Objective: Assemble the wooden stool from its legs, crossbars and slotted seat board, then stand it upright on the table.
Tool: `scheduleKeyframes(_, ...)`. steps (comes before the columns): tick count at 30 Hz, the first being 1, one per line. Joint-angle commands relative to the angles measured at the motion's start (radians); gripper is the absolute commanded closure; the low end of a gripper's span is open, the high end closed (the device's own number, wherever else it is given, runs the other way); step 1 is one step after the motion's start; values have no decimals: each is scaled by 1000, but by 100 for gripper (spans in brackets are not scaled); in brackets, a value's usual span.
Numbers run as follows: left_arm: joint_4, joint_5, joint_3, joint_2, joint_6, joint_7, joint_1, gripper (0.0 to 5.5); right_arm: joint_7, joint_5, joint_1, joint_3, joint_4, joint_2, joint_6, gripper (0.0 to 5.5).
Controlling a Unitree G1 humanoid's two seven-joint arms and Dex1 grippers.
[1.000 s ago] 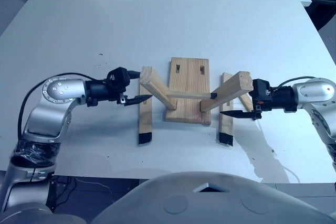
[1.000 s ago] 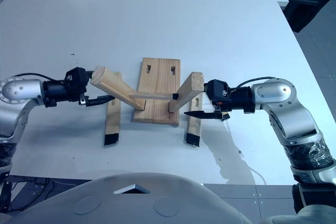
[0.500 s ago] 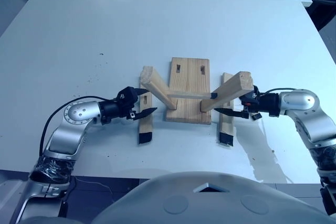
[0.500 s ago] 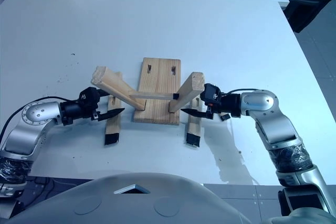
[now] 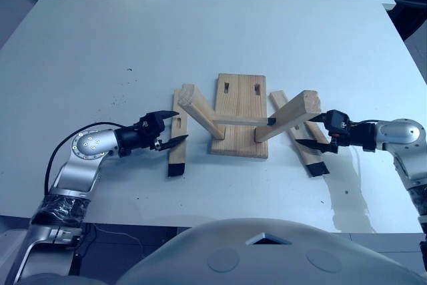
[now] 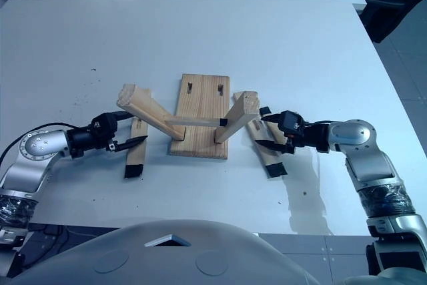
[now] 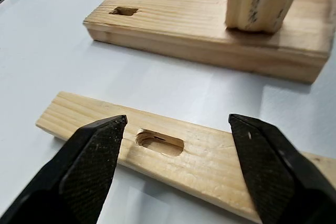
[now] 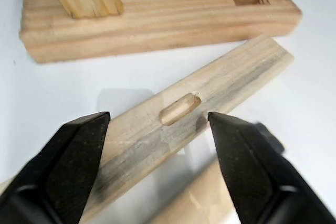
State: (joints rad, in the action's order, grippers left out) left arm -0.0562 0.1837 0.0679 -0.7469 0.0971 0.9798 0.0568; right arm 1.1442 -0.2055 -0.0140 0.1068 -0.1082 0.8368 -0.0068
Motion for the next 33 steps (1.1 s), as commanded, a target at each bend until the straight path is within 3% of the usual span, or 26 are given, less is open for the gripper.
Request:
scheduleKeyframes(1,-103,-67,3,-45,-3,3,6,190,4,34,20,-15,-39,37,3,207)
scheduleKeyframes(10,-153,-55,-5,-56,25,13,-19,190,-33,-4,74,-79,11,40,34,207)
scheduleKeyframes(20,-73,51,-41,-10,-137,29,-183,190,-68,-105,74,-132,280,22,167,207)
scheduleKeyframes(27,-33,72,-10,128,-231,-46,-389,190,39,-138,164,-85,423,92,220,207)
scheduleKeyframes(33,66,26,97,175,-216,-25,-334,190,106,-141,209,2,504,103,255,207)
